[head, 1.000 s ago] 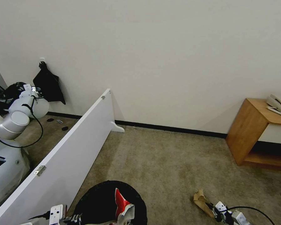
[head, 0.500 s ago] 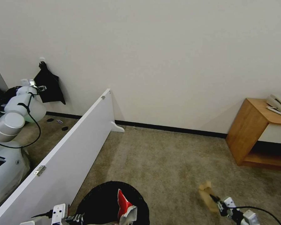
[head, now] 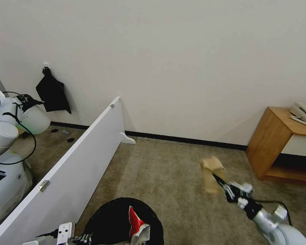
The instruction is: Pick up the trash bin, then pick up the garbage from the floor and place it into the trash bin.
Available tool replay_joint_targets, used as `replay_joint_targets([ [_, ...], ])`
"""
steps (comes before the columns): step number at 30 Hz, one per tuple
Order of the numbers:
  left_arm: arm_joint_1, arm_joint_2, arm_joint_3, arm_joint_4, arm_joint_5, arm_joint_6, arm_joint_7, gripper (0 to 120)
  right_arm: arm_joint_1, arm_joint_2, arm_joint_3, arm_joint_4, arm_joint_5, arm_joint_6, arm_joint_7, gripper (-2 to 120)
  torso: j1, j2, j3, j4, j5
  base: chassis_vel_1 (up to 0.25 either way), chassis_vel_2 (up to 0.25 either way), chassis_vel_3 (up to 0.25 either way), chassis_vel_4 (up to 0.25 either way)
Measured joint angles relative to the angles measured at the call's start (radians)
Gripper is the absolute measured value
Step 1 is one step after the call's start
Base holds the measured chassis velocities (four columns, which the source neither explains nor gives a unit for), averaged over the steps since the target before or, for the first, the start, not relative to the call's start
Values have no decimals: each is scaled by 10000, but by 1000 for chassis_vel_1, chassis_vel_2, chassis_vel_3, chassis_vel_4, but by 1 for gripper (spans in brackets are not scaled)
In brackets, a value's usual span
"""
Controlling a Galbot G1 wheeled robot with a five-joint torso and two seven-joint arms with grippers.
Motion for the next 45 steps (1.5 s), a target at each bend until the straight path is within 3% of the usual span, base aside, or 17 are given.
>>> replay_joint_targets([
  [5,27,-83,-30,0,-2,7,-4,4,1428,-675,-1729,1404,2007,-476,-37,0,0,0,0,-3,-1,0,0,0,0],
  [14,20,-150,-23,0,9,18,-22,4,3650,-669,-4107,1814,3869,-1008,-1322,0,-1,0,-1,-6,1,0,0,0,0],
  [20,17,-192,-20,0,25,22,-29,4,4939,-476,-5215,1804,4203,-1209,-1729,0,-1,0,-1,2,0,0,0,0,0],
  [26,6,-256,-46,0,38,24,-31,4,6487,183,-7483,1371,4284,-1361,-2371,0,0,-1,0,-1,1,0,0,0,0],
  [35,1,-267,-54,0,32,24,-31,4,6901,581,-8609,817,3839,-1363,-2629,0,-1,-1,0,-2,1,0,0,0,0],
  [45,-20,-208,-75,0,15,25,-29,4,6691,411,-8775,453,3100,-1347,-2794,0,-1,-1,0,-2,1,0,0,0,0],
])
